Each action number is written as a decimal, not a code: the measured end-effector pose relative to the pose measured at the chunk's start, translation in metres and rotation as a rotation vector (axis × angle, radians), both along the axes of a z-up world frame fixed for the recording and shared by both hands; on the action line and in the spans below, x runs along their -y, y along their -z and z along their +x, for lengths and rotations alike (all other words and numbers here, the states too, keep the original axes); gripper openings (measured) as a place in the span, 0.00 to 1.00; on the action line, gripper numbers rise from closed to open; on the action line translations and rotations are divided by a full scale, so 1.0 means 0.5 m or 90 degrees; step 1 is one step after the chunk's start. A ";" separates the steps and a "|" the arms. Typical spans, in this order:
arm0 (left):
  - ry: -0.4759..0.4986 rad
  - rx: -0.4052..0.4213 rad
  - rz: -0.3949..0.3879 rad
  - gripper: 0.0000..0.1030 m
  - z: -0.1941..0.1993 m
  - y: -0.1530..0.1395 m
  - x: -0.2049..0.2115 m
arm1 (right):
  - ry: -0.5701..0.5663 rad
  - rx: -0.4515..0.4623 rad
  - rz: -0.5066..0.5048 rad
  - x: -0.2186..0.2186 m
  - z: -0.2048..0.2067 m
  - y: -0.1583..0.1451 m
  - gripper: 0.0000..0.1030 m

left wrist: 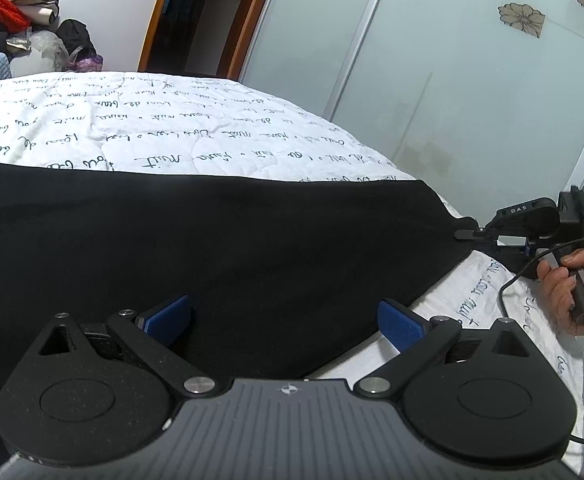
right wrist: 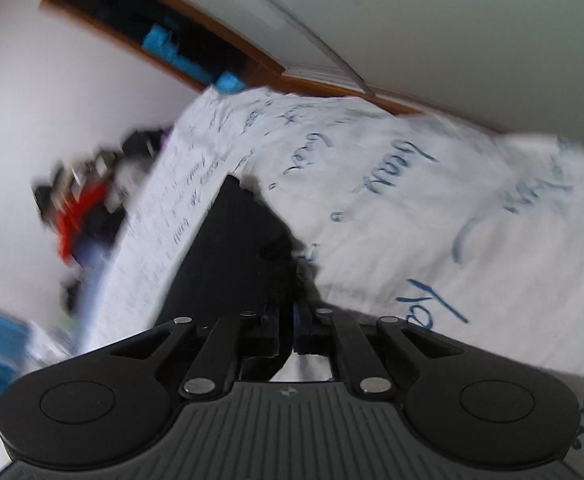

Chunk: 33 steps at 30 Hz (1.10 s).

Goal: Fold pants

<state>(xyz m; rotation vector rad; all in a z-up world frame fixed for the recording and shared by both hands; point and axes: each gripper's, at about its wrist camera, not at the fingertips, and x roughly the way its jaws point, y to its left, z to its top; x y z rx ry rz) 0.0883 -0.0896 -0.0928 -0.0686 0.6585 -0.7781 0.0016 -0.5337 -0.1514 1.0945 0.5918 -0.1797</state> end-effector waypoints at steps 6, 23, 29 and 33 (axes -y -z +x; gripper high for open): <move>-0.046 0.004 -0.015 0.96 -0.009 -0.017 -0.025 | 0.141 0.044 0.108 0.036 -0.071 -0.031 0.25; -0.446 0.003 -0.182 0.99 -0.016 -0.005 -0.337 | -0.692 0.108 -0.267 -0.701 0.582 -0.238 0.73; -0.432 -0.010 -0.199 0.99 -0.009 0.000 -0.342 | -0.820 0.062 -0.300 -0.838 0.711 -0.181 0.72; -0.429 -0.015 -0.209 0.99 -0.008 0.004 -0.342 | -0.894 0.065 -0.311 -0.859 0.687 -0.155 0.57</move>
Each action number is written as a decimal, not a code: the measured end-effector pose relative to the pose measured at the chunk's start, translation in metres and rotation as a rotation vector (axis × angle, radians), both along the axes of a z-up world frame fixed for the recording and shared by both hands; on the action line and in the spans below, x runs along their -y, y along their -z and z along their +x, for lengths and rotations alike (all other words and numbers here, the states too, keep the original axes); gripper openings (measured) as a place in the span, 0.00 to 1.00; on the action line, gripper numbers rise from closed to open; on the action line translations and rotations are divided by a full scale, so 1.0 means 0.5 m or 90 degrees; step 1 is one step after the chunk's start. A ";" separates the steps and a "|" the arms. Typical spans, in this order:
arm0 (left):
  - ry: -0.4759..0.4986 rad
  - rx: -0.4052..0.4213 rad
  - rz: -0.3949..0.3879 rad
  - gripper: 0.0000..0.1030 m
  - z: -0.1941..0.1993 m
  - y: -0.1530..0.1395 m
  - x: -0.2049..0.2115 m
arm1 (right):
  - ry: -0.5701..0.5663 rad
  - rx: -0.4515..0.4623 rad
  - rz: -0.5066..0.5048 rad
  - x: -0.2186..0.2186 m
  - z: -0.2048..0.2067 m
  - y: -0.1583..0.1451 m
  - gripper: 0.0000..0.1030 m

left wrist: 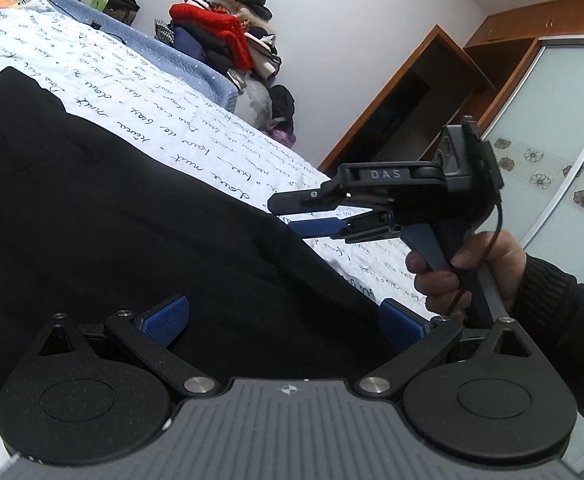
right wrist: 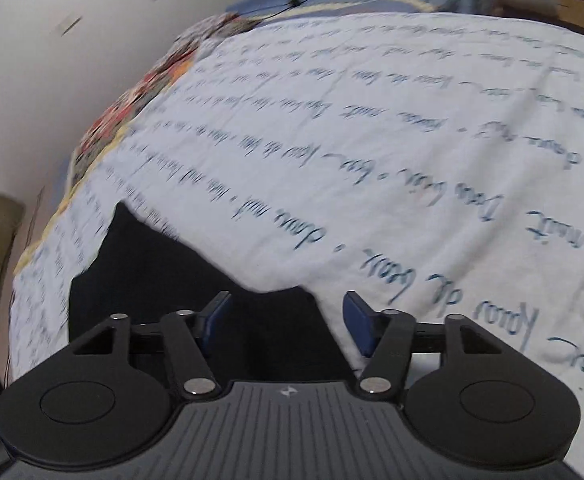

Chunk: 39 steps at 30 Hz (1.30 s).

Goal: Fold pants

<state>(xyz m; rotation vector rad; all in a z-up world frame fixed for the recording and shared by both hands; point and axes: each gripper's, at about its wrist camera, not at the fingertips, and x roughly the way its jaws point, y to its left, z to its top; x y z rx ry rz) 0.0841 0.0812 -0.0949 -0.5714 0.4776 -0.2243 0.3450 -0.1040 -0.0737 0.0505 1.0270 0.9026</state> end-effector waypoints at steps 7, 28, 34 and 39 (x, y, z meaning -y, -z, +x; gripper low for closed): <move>0.000 -0.001 -0.003 0.99 0.023 0.003 -0.012 | -0.074 -0.023 0.039 0.026 -0.053 -0.039 0.58; 0.002 -0.001 -0.010 0.99 0.024 0.006 -0.014 | -0.008 -0.158 0.144 0.043 0.064 0.055 0.05; 0.003 0.000 -0.013 0.99 0.029 0.005 -0.011 | 0.031 -0.130 0.191 0.076 0.057 0.046 0.02; 0.003 0.000 -0.015 0.99 0.027 0.005 -0.017 | 0.057 -0.119 0.141 0.089 0.079 0.092 0.00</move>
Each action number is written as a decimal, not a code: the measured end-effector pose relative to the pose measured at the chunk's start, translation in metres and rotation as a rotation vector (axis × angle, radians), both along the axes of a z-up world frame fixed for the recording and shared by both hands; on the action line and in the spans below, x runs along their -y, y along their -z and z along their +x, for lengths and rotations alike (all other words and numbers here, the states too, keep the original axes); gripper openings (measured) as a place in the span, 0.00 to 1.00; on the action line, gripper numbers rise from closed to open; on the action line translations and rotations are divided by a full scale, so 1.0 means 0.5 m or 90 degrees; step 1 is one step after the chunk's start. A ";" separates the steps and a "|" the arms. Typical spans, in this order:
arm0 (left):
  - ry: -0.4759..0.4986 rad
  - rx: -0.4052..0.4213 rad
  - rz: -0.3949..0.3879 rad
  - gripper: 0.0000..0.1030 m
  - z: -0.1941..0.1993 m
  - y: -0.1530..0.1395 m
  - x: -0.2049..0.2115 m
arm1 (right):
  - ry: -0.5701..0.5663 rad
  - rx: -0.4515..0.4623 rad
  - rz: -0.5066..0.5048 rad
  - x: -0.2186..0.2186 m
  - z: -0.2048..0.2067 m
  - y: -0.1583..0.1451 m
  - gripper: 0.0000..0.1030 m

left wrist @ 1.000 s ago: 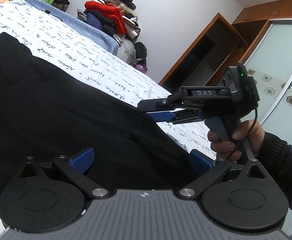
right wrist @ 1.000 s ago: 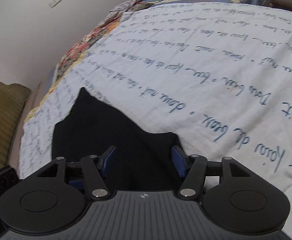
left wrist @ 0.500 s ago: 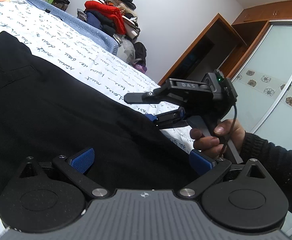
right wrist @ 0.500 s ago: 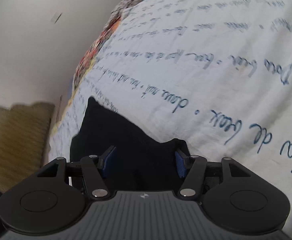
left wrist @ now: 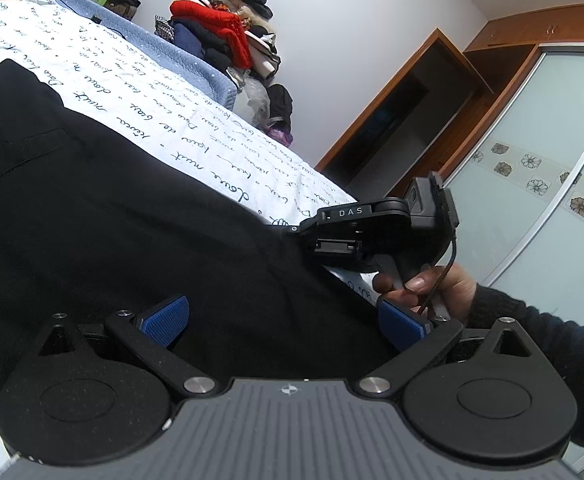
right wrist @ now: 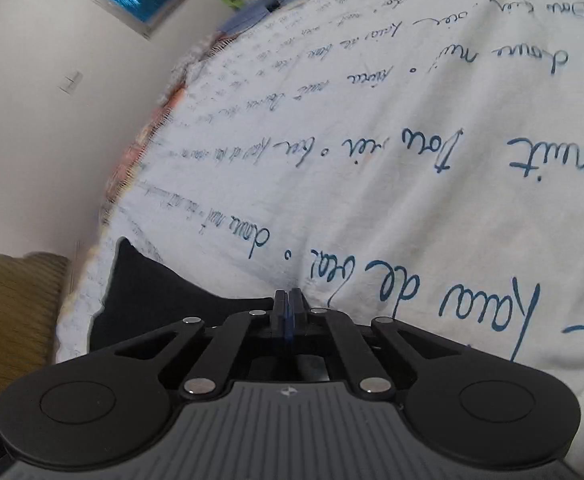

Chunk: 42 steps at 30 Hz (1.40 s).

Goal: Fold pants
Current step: 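Fold the held trouser edge over with the right gripper toward the left gripper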

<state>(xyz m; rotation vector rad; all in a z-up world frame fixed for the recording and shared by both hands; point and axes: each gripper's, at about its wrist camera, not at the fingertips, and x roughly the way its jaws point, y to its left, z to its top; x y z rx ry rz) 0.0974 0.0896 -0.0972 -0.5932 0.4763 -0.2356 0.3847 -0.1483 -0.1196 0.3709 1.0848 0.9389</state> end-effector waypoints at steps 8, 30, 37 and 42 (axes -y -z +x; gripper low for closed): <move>0.001 0.001 -0.002 0.99 -0.002 0.004 -0.002 | 0.027 0.028 0.102 0.017 -0.069 -0.104 0.04; 0.005 0.003 -0.015 0.99 0.002 0.009 -0.004 | 0.372 0.036 0.153 0.252 -0.393 -0.104 0.20; -0.002 0.005 -0.019 0.99 0.002 0.009 -0.003 | 0.802 0.180 0.157 0.543 -0.770 -0.085 0.92; -0.001 0.004 -0.014 0.99 0.001 0.007 -0.002 | 0.956 0.106 0.201 0.664 -0.852 -0.019 0.92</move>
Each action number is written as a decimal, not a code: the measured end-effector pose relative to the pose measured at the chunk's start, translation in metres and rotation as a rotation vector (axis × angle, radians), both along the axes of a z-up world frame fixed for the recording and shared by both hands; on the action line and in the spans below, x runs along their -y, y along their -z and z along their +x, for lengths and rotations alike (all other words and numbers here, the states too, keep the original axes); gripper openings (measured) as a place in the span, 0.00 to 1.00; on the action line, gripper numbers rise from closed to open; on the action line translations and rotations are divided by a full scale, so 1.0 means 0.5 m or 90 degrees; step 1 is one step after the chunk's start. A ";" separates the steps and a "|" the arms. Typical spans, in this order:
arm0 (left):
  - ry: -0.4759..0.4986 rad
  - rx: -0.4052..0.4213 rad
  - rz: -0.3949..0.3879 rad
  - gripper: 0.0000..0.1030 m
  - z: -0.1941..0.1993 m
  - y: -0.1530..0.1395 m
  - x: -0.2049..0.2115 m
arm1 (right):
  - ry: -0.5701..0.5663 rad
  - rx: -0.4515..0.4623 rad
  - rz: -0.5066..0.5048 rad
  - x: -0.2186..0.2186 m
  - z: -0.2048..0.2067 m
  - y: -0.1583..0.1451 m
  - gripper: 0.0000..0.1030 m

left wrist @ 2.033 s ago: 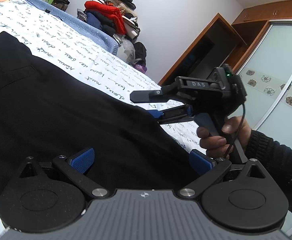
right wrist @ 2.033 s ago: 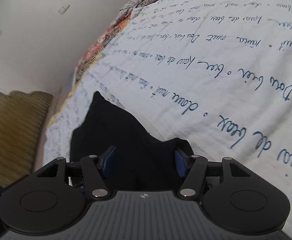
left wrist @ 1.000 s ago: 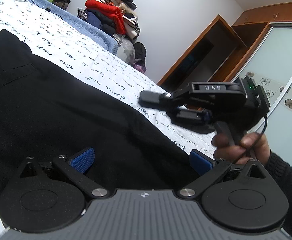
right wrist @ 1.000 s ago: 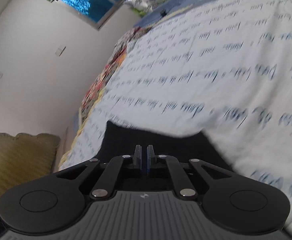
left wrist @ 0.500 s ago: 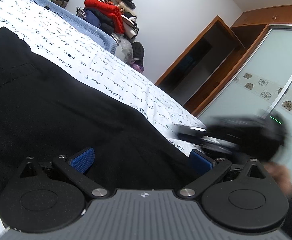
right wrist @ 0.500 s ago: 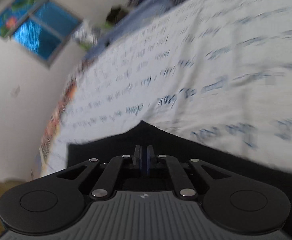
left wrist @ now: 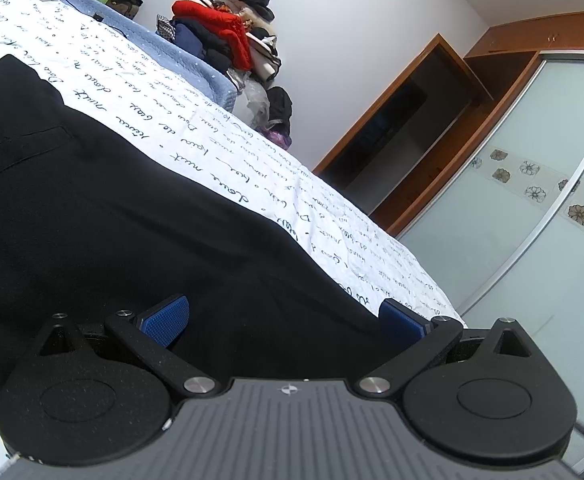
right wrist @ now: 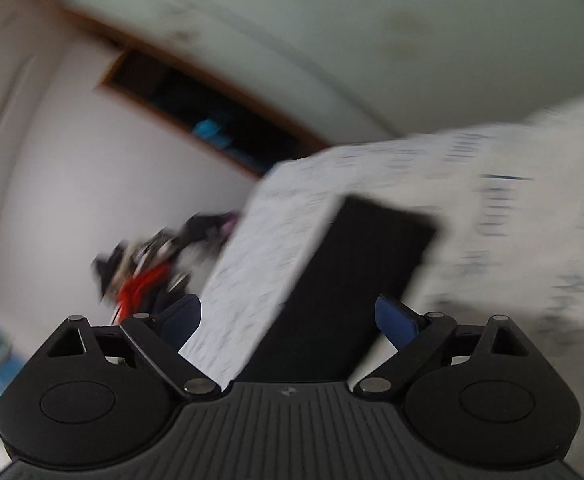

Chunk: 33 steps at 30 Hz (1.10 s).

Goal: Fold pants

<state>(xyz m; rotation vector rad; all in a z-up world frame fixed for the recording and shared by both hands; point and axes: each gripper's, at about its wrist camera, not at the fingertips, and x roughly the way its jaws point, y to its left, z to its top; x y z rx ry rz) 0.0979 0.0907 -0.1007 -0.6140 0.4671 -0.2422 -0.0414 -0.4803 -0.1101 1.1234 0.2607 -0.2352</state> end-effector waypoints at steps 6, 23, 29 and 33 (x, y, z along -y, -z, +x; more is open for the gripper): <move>-0.003 -0.006 0.024 0.99 -0.001 -0.004 0.008 | -0.010 -0.006 0.025 0.045 0.023 0.049 0.92; -0.010 -0.017 0.070 0.99 0.001 -0.009 0.024 | 0.023 -0.014 0.065 0.107 0.015 0.027 0.92; -0.012 -0.020 0.092 0.99 0.001 -0.013 0.032 | 0.012 -0.052 0.000 0.090 0.045 0.015 0.82; -0.014 -0.023 0.108 0.99 0.003 -0.017 0.042 | 0.031 -0.044 0.020 0.098 0.041 0.043 0.08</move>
